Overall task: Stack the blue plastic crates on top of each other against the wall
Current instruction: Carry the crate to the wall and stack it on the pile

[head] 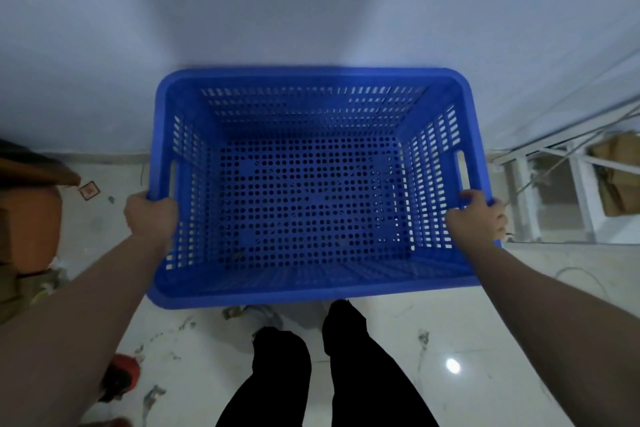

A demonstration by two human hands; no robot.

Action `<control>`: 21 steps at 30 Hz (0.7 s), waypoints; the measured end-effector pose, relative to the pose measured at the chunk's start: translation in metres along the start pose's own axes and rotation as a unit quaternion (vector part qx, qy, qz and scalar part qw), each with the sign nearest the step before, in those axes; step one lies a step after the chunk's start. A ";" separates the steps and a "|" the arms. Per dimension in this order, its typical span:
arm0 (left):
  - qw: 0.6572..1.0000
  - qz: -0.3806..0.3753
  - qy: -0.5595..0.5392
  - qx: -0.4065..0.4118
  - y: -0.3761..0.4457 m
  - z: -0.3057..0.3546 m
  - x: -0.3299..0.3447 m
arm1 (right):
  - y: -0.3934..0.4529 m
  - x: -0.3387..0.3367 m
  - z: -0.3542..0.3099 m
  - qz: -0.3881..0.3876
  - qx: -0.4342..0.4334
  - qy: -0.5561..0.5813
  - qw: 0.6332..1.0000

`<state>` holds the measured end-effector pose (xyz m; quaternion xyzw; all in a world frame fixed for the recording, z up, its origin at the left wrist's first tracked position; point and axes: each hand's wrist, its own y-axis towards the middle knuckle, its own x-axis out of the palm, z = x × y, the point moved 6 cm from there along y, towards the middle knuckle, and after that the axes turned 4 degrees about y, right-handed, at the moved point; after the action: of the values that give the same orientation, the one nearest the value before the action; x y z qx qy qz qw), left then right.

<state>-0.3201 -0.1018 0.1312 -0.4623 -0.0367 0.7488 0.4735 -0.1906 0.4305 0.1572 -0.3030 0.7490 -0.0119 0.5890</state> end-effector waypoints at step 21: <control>0.993 -0.039 -0.107 -0.031 0.015 0.006 -0.014 | -0.002 -0.001 0.003 0.044 0.027 0.145 0.988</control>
<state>-0.3331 -0.1187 0.1366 -0.3925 -0.1287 0.7733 0.4810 -0.1873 0.4301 0.1576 -0.2489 0.8386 -0.0507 0.4820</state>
